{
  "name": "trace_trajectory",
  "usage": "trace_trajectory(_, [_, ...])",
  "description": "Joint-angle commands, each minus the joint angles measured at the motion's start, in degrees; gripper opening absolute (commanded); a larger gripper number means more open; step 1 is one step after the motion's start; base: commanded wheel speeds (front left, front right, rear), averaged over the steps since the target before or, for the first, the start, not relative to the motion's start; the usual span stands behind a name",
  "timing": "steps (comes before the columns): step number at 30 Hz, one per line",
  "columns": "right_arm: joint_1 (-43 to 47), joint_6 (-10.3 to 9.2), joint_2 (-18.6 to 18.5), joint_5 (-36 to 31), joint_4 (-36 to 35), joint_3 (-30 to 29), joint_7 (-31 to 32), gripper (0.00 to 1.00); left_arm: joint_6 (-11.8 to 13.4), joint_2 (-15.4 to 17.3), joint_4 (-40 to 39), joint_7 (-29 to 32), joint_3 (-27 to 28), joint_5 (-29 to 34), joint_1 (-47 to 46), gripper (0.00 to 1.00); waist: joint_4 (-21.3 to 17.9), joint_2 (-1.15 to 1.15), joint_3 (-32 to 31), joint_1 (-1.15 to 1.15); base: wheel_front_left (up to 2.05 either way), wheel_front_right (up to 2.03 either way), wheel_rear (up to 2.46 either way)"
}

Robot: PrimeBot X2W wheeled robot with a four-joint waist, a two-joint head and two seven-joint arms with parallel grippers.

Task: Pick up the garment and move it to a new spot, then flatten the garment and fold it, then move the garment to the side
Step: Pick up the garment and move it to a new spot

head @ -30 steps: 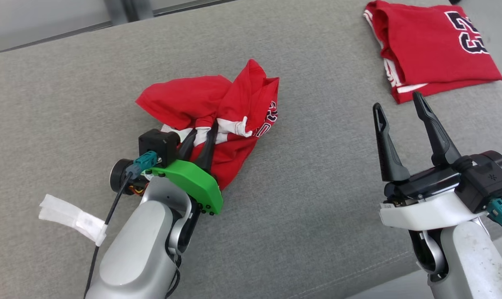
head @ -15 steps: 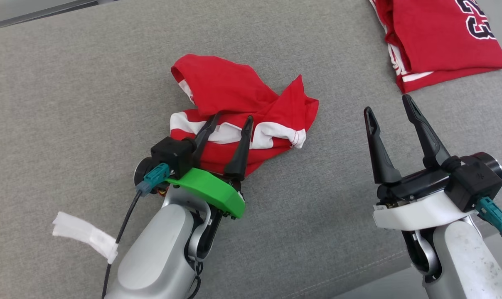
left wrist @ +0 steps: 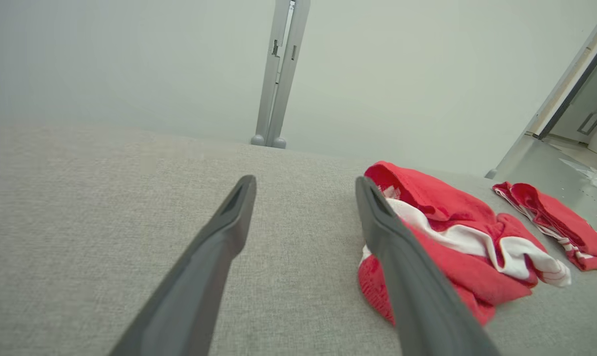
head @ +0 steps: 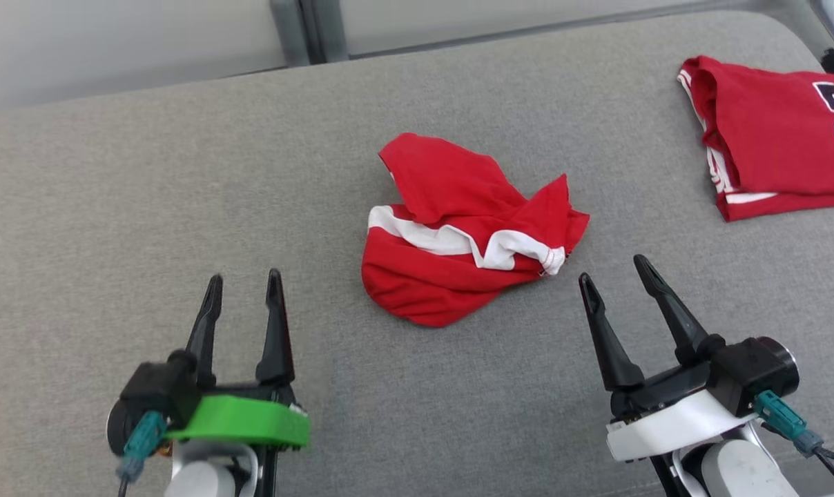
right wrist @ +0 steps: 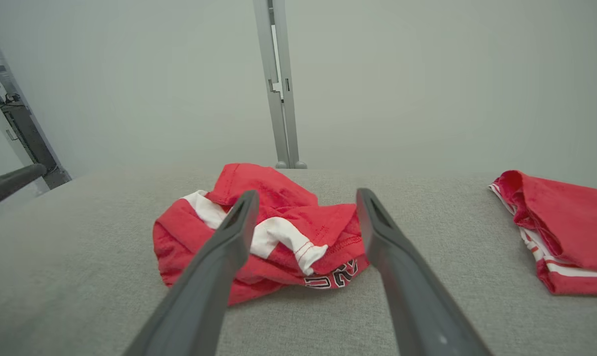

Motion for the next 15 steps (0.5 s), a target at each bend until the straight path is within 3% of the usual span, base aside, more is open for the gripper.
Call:
trace_trajectory(1, [1.43, -0.11, -0.07, 0.58, 0.44, 0.01, -0.01, 1.00, 0.24, -0.56, -1.31, -0.22, 1.23, 1.81, 3.17, 1.00, 4.80, 0.00, -6.20, 0.00, 0.00, 0.00, 0.00])
trace_trajectory(8, [4.66, -0.11, 0.24, 1.12, 1.57, 0.54, -0.01, 1.00, -0.48, -2.26, -7.06, -0.22, 7.76, 9.10, 12.61, 1.00, 5.38, 0.00, -10.82, 0.00, 0.00, 0.00, 0.00])
trace_trajectory(15, [7.82, -0.11, 0.58, -0.10, 2.31, -0.39, -0.01, 1.00, -0.63, -2.54, -9.67, -0.21, 10.33, 10.35, 18.65, 1.00, 5.18, 0.00, -13.66, 0.00, 0.00, 0.00, 0.00])
